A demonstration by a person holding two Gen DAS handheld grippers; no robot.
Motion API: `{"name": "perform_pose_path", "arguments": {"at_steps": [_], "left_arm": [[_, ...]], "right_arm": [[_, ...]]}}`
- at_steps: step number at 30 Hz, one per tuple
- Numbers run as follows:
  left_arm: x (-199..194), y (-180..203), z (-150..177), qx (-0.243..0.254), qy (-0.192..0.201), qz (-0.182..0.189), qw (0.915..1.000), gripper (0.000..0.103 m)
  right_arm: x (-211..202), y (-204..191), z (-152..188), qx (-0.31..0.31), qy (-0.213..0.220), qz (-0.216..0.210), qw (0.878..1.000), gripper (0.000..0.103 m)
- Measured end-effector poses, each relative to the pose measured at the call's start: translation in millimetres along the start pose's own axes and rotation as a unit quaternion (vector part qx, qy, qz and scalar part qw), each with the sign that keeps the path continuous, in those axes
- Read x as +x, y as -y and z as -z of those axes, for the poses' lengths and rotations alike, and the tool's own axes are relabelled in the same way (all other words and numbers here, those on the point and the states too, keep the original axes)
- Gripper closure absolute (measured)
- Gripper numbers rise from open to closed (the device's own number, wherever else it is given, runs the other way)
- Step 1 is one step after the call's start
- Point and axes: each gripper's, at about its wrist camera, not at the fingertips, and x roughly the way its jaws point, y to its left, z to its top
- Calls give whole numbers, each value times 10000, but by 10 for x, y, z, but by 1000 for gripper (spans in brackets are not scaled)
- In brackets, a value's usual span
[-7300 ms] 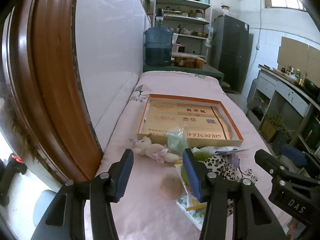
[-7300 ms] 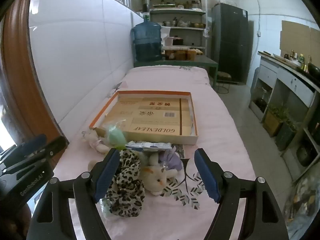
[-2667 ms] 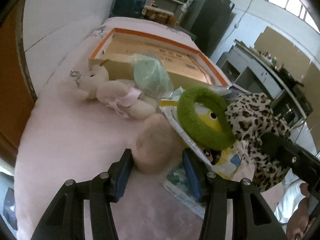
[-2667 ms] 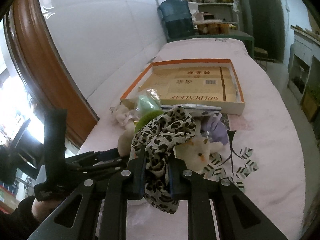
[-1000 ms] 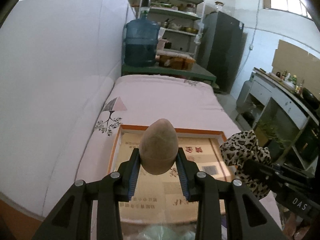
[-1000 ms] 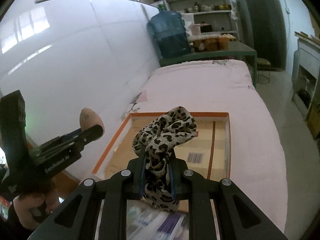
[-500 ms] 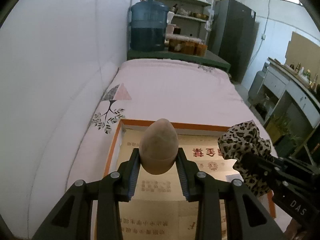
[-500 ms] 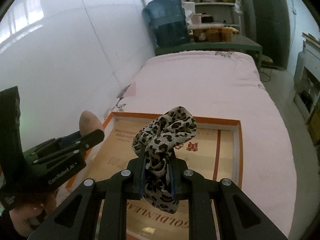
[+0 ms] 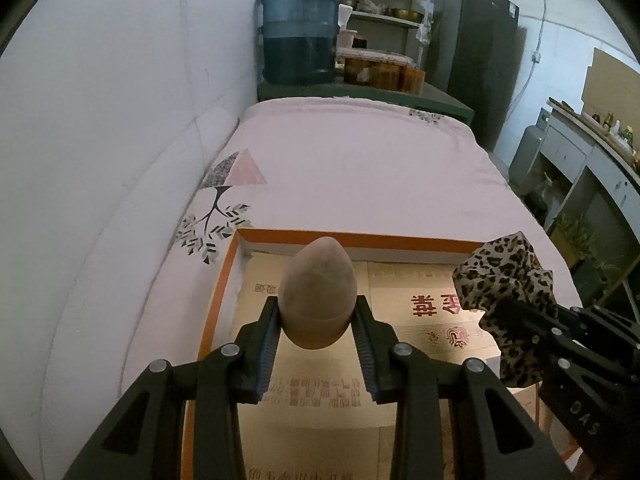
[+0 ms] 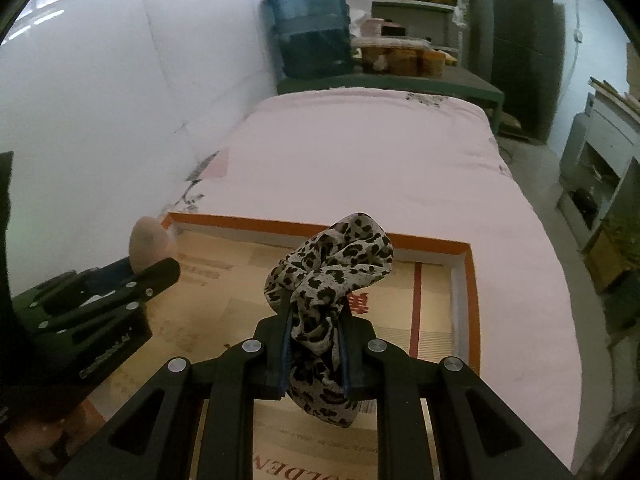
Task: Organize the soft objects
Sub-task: 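Carry the scrunchie in the right gripper and sponge in the left into the tray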
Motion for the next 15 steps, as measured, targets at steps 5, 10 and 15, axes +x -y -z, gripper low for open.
{"name": "perform_pose_path", "arguments": {"at_steps": [5, 10, 15], "left_arm": [[79, -22, -3, 2, -102, 22, 9999, 67], [168, -10, 17, 29, -300, 94, 9995, 66], [271, -33, 37, -31, -549, 216, 9983, 65]], "right_arm": [[110, 30, 17, 46, -99, 110, 9999, 84], [186, 45, 37, 60, -196, 147, 9997, 83], [225, 52, 54, 65, -263, 162, 9995, 80]]}}
